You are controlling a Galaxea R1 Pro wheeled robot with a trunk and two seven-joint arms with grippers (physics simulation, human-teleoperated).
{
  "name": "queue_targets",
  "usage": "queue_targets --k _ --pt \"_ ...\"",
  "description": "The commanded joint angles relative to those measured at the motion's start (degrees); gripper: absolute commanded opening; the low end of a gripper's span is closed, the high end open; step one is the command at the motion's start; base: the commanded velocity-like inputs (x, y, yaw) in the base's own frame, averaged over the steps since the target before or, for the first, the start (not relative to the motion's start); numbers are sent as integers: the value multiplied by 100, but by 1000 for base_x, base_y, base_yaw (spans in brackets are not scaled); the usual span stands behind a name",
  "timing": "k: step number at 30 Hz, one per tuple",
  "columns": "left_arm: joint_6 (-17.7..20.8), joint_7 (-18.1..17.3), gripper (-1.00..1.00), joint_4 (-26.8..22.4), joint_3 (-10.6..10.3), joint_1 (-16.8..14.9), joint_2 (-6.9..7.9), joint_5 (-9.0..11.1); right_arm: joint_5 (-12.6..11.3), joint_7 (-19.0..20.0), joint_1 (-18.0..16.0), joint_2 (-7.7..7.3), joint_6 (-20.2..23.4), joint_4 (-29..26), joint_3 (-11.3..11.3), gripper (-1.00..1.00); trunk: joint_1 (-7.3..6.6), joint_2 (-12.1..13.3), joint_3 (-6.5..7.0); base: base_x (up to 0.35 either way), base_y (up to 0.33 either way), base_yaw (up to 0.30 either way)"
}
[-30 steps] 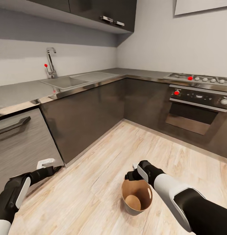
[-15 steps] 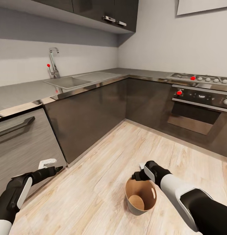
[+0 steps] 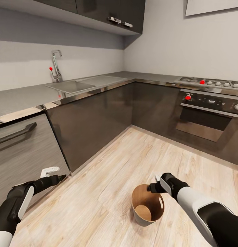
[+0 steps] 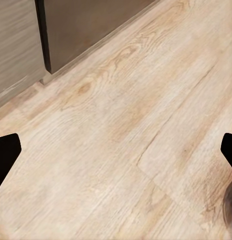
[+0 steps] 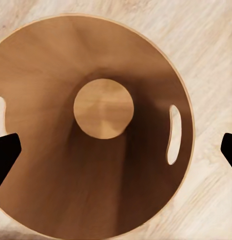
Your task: Put the three can of soda from the living room inside the tash can in the kitchen.
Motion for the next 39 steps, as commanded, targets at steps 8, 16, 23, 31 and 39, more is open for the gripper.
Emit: queue_targets --k 8,16,23,31,39 --pt "0 0 100 -4 0 0 -1 2 -1 5 51 -85 -32 -9 -10 100 0 0 0 0 0 0" --pt "0 0 100 -4 -5 0 -1 2 3 15 58 -162 -30 -24 -14 100 0 0 0 0 0 0" --pt "0 0 100 -3 -8 0 -1 2 10 30 59 -403 -28 -54 -5 100 0 0 0 0 0 0" --pt "0 6 100 -4 -9 0 -1 2 12 35 59 -481 -27 -65 12 100 0 0 0 0 0 0" --pt "0 14 100 -5 -16 -3 -1 2 13 28 59 -463 -27 -69 23 100 0 0 0 0 0 0"
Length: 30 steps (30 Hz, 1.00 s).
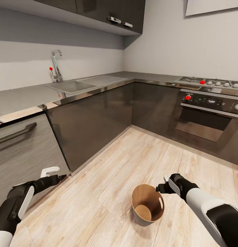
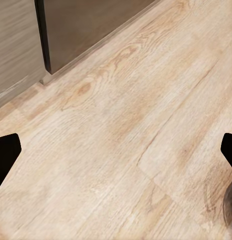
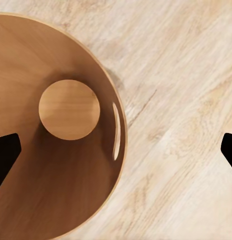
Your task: Put the three can of soda from the living room inside the tash can in the kitchen.
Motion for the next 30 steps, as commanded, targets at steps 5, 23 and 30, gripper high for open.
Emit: queue_targets --k 5,23,30 --pt "0 2 100 0 0 2 0 0 0 -1 0 10 0 0 4 100 0 0 0 0 0 0" --pt "0 3 100 -4 -2 1 0 0 1 -4 0 32 -7 -8 1 100 22 -40 -18 0 0 0" --pt "0 3 100 -2 -2 -4 0 0 1 -10 0 41 -8 -9 6 100 176 -321 -144 0 0 0"
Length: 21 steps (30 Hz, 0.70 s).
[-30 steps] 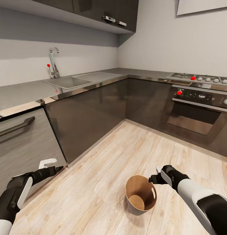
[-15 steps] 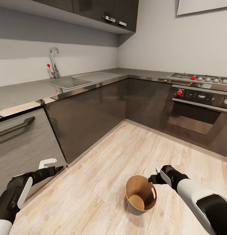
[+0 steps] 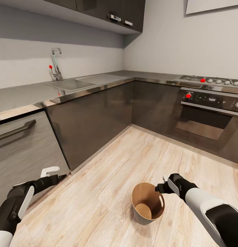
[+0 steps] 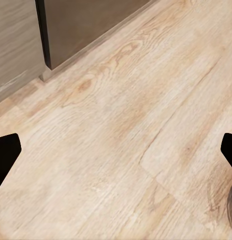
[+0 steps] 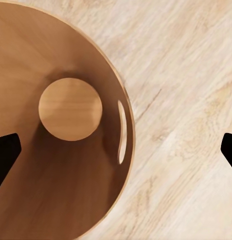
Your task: Put the three can of soda from the living room inside the tash can in the kitchen.
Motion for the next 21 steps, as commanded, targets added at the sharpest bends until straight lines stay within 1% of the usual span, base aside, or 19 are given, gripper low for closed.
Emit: queue_targets --k 1,21 --pt "0 0 100 0 0 -1 0 1 0 0 0 1 0 0 0 100 22 -42 -18 0 0 0" --pt "0 0 100 1 0 1 -7 1 0 -2 0 2 -8 -3 -14 100 462 -844 -377 0 0 0"
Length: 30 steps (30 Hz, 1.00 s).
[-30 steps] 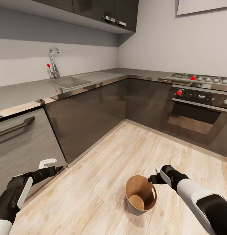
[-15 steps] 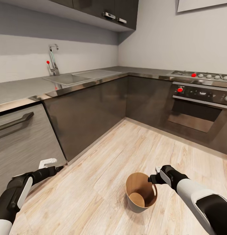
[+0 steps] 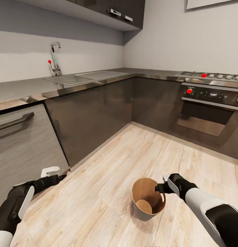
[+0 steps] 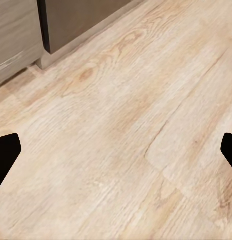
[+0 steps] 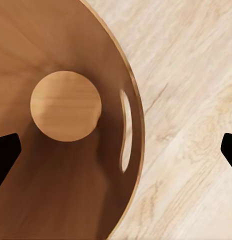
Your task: Put the three can of soda from the living room inside the tash can in the kitchen.
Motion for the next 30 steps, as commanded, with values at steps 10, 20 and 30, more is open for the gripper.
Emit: queue_targets --k 10,20,30 --pt "0 0 100 -5 0 0 -1 1 0 13 0 1 -116 1 5 100 143 -248 -197 0 0 0" --pt "0 0 100 -27 0 2 4 1 0 11 0 1 -134 3 6 100 153 -253 -285 0 0 0" --pt "0 0 100 -34 0 -2 1 1 0 10 0 -38 -147 -3 -6 100 168 -261 -418 0 0 0"
